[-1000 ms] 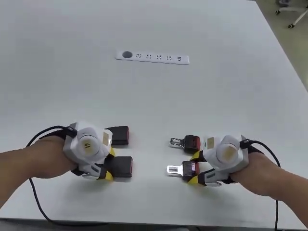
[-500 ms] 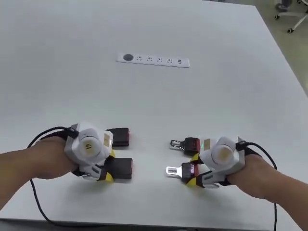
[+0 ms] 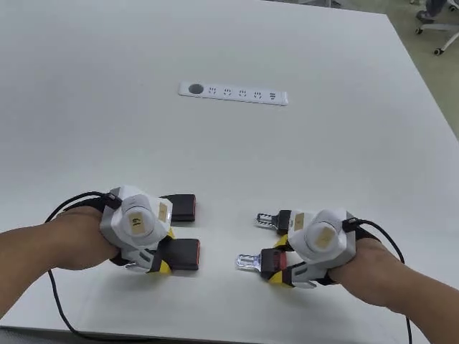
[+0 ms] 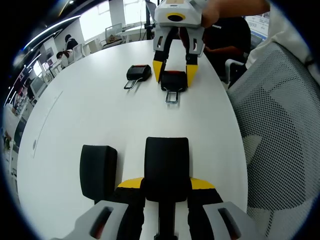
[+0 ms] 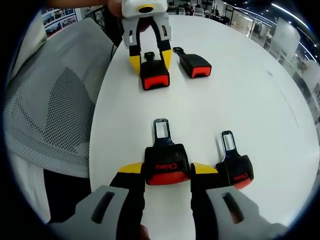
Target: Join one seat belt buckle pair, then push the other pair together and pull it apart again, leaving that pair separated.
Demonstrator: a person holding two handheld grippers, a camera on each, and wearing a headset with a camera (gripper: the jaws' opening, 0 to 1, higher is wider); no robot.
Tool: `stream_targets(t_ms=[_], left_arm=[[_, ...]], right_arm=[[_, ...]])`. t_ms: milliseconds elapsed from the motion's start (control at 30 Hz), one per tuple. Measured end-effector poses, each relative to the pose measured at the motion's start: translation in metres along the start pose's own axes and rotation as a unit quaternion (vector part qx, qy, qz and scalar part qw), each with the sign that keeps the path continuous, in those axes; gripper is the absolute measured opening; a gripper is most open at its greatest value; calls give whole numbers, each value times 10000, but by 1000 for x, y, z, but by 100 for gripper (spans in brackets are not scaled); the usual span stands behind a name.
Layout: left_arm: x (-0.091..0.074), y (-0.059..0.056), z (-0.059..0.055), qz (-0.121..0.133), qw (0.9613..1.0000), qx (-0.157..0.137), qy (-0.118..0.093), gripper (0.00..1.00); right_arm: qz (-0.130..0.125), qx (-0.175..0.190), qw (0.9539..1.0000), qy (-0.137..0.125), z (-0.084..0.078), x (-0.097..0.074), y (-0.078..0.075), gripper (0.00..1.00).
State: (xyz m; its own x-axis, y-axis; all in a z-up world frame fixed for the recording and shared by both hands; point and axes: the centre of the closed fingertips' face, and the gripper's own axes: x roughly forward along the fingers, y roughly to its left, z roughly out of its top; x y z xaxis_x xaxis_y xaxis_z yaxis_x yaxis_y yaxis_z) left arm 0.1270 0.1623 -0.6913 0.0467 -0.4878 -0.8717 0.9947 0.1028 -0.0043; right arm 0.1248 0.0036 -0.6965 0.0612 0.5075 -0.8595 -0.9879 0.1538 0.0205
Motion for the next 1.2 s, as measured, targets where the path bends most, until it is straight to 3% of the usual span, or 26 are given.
stream_targets(t_ms=[700,1200], left_arm=[[1,1,-2,0,10000,-8,4,34],[1,1,-3,8,10000,2,71,33]], right_arm=[[99,-103,9992,-374,52,26,9,33],[35,-216,9991,-352,60,31,10,33]])
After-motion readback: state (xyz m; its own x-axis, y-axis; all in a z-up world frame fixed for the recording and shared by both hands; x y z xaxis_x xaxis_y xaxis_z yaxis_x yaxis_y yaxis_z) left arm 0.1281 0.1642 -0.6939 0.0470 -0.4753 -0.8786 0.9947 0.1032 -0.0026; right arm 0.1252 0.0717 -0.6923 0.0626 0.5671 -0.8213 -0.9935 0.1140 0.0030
